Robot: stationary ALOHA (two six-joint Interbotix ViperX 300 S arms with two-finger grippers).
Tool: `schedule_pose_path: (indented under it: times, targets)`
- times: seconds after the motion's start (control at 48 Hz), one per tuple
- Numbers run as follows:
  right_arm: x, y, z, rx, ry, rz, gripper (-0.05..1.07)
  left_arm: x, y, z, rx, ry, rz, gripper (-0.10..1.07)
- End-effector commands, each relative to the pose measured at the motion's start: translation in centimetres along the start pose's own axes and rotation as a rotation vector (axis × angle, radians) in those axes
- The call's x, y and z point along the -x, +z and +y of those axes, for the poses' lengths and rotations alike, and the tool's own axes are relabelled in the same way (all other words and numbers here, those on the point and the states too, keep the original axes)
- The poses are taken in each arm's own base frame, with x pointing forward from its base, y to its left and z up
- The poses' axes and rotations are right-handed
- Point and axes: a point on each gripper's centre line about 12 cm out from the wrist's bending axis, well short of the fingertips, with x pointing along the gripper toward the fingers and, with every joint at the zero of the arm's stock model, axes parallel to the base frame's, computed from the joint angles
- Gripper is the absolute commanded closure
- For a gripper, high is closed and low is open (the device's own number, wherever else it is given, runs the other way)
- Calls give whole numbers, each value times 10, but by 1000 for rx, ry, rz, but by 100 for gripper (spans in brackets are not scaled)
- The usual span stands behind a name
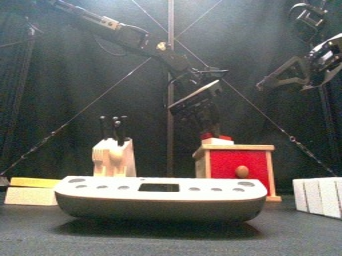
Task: Grab salmon sushi
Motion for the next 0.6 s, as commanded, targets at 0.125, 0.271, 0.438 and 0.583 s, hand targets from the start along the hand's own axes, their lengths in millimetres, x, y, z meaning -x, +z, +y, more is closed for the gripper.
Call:
schedule_pose_path:
  times: [0.125,0.271,0.438,0.583]
  targets:
    - [-1,3,-1,-2,-4,-7,102,18,16,-2,16,-16,-51,37]
    - [-1,3,-1,-2,-5,-7,102,27,18,-10,10,-30,-64,37]
    - [-1,3,-1,-2,-5,-7,102,31,20,-14,6,-39,-74,37]
    - [-1,4,-1,-1,-5,-9,102,32,20,-16,6,-44,-75,37]
